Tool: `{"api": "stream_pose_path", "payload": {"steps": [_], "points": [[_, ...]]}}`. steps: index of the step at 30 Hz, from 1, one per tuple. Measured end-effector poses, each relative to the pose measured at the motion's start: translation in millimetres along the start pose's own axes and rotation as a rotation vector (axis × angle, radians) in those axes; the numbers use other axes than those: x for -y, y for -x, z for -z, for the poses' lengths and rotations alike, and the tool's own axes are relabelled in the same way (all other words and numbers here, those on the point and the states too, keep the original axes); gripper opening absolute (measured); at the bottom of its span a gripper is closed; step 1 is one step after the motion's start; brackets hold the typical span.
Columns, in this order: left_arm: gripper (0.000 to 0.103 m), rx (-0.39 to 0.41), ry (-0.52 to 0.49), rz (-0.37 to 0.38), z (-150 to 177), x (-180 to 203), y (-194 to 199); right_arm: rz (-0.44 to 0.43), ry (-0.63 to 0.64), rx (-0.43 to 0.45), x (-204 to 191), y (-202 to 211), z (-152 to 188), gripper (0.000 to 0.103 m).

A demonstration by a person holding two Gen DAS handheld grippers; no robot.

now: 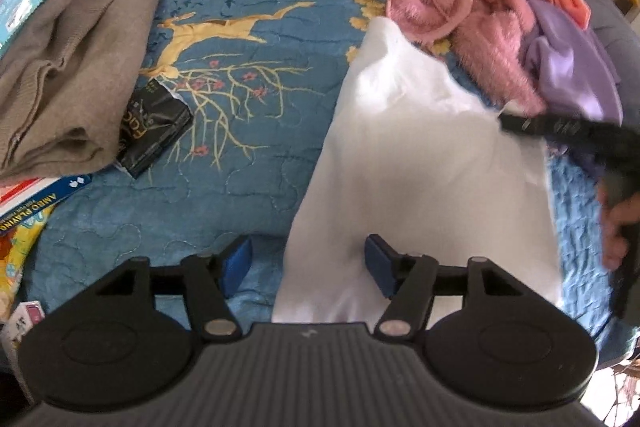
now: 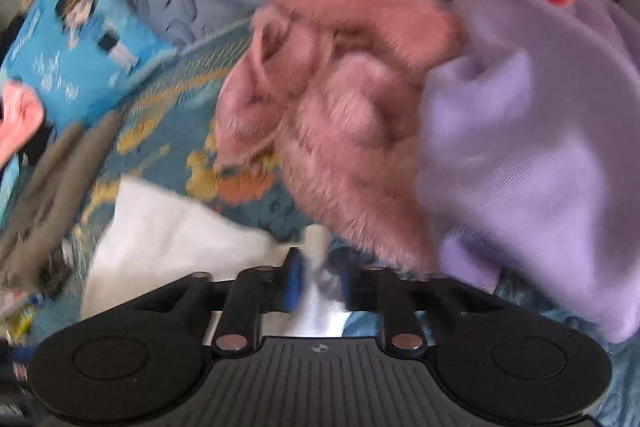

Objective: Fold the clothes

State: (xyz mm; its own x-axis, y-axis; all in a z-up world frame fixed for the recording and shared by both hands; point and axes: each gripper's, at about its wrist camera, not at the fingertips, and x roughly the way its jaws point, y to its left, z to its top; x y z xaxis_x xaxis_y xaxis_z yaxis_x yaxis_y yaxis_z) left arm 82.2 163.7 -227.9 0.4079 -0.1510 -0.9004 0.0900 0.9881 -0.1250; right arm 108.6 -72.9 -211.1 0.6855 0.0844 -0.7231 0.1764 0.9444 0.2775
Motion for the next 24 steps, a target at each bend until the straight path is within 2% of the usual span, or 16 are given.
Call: {"api": "stream_pose_path", "payload": {"steps": [3, 6, 8, 10, 12, 14, 15, 18, 20, 21, 23, 24], "points": [[0.071, -0.001, 0.011, -0.008, 0, -2, -1, 0.002, -0.045, 0.152, 13, 36, -3, 0.039], [0.071, 0.025, 0.006, -0.003, -1, -1, 4, 0.019, 0.071, 0.223, 9, 64, 5, 0.047], [0.077, 0.05, -0.003, 0.001, -1, 0, 9, 0.004, 0.217, 0.241, -2, 76, 18, 0.065], [0.087, 0.074, -0.014, 0.006, 0, 2, 13, -0.009, 0.385, 0.233, -15, 82, 36, 0.071], [0.093, 0.098, -0.043, 0.014, 0, 7, 16, -0.019, 0.56, 0.214, -34, 82, 58, 0.071], [0.099, 0.107, -0.065, 0.028, 1, 13, 17, -0.043, 0.644, 0.196, -47, 79, 72, 0.071], [0.102, 0.11, -0.075, 0.035, 1, 16, 17, -0.059, 0.66, 0.189, -52, 75, 79, 0.071], [0.103, 0.1, -0.09, 0.032, 3, 23, 11, -0.051, 0.682, 0.144, -58, 54, 93, 0.071], [0.103, 0.056, -0.082, 0.031, 2, 23, 2, -0.023, 0.703, 0.104, -60, 41, 101, 0.074], [0.103, 0.026, -0.073, 0.034, 0, 22, -4, -0.008, 0.693, 0.094, -58, 36, 103, 0.077], [0.103, -0.034, -0.053, 0.039, -2, 19, -14, 0.02, 0.648, 0.083, -54, 29, 104, 0.096], [0.103, -0.061, -0.04, 0.043, -3, 17, -19, 0.034, 0.615, 0.079, -51, 28, 103, 0.1]]}}
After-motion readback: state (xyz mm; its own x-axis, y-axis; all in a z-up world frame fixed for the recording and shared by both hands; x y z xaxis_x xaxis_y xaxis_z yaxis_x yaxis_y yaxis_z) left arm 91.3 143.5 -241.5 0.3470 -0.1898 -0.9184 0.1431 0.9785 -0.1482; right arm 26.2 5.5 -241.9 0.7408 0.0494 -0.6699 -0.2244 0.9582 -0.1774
